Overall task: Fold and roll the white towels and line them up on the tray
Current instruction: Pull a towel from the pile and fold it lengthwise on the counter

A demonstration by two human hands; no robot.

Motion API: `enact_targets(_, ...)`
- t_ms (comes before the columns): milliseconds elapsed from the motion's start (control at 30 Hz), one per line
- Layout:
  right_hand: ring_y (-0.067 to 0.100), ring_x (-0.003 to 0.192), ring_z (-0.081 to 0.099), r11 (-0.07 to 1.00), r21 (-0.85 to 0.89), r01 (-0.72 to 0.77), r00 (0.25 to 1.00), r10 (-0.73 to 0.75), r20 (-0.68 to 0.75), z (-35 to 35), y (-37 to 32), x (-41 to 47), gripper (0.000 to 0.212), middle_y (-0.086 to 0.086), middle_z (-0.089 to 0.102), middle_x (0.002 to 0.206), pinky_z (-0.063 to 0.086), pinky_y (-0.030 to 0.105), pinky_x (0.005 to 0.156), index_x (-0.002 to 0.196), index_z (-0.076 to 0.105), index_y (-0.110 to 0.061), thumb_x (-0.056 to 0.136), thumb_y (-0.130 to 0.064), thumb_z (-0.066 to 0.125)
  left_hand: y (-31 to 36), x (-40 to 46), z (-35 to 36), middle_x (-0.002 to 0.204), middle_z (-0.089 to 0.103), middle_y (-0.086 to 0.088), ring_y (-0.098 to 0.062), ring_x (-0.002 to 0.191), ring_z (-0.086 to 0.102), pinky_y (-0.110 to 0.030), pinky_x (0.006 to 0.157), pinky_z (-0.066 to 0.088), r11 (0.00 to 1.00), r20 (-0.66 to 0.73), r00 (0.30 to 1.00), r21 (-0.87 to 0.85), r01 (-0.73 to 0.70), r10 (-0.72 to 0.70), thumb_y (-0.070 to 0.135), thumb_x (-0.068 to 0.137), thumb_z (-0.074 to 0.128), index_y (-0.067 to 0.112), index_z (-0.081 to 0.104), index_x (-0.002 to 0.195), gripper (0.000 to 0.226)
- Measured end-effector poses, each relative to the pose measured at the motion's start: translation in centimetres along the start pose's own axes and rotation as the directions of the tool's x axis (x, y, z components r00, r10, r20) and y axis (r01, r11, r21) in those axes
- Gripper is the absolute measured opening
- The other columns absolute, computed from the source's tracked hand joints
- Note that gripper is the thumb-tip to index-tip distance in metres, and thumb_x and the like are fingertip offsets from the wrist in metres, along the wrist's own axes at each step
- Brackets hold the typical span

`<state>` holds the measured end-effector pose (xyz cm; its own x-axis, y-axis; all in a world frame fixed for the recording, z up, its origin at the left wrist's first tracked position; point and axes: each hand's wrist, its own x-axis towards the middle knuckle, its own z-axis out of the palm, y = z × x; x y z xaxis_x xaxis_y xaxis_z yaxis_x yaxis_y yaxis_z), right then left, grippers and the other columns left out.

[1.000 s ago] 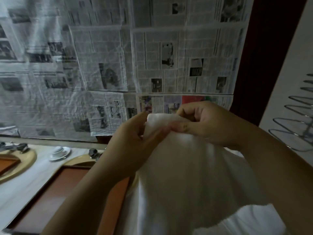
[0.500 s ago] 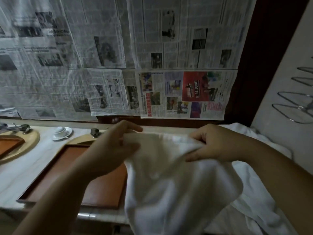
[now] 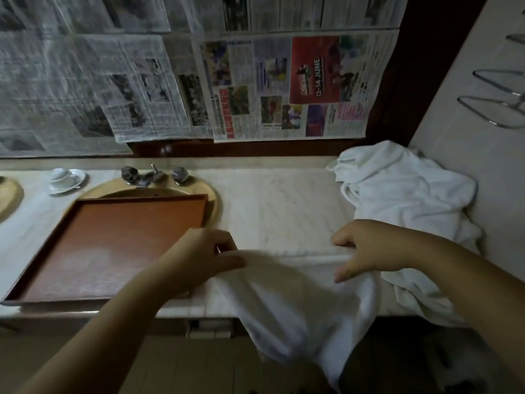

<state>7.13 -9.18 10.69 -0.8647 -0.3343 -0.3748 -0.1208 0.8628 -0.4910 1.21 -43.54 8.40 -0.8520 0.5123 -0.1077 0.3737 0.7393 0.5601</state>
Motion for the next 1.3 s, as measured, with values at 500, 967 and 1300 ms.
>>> enact_targets(500, 0.010, 0.061, 0.065, 0.943, 0.177, -0.280, 0.951, 0.298, -0.079, -4.5, 7.4, 1.6, 0.017, -0.002, 0.074, 0.073, 0.048, 0.028, 0.068, 0.074, 0.076, -0.029, 0.090, -0.033, 0.080, -8.2, 8.0, -1.9, 0.086, 0.071, 0.016, 0.007, 0.080, 0.064, -0.014, 0.067, 0.048, 0.999, 0.079, 0.996, 0.022, -0.031, 0.029, 0.036, 0.091, 0.077, 0.040, 0.072, 0.093, 0.007)
enact_targets(967, 0.027, 0.072, 0.074, 0.671, 0.567, -0.479, 0.804, 0.594, -0.025, -4.6, 17.4, 16.9, 0.014, 0.009, 0.079, 0.086, 0.061, 0.043, 0.081, 0.100, 0.070, -0.005, 0.101, -0.016, 0.062, -13.1, 26.8, 2.7, 0.087, 0.070, 0.004, -0.016, 0.079, 0.066, -0.033, 0.073, 0.055, 0.990, -0.022, 0.990, 0.004, 0.141, -0.141, 0.029, 0.098, 0.072, 0.021, 0.073, 0.102, 0.010)
enact_targets(1300, 0.027, 0.074, 0.063, 0.778, 0.210, -0.593, 0.715, 0.628, -0.309, -4.5, 26.1, 35.0, 0.023, 0.008, 0.066, 0.084, 0.046, 0.032, 0.062, 0.097, 0.068, -0.012, 0.100, -0.031, 0.055, -17.3, 41.3, 7.9, 0.107, 0.070, -0.008, -0.013, 0.068, 0.058, -0.022, 0.048, 0.039, 0.851, -0.239, 0.817, -0.124, 0.510, -0.525, 0.020, 0.100, 0.066, 0.018, 0.071, 0.115, 0.017)
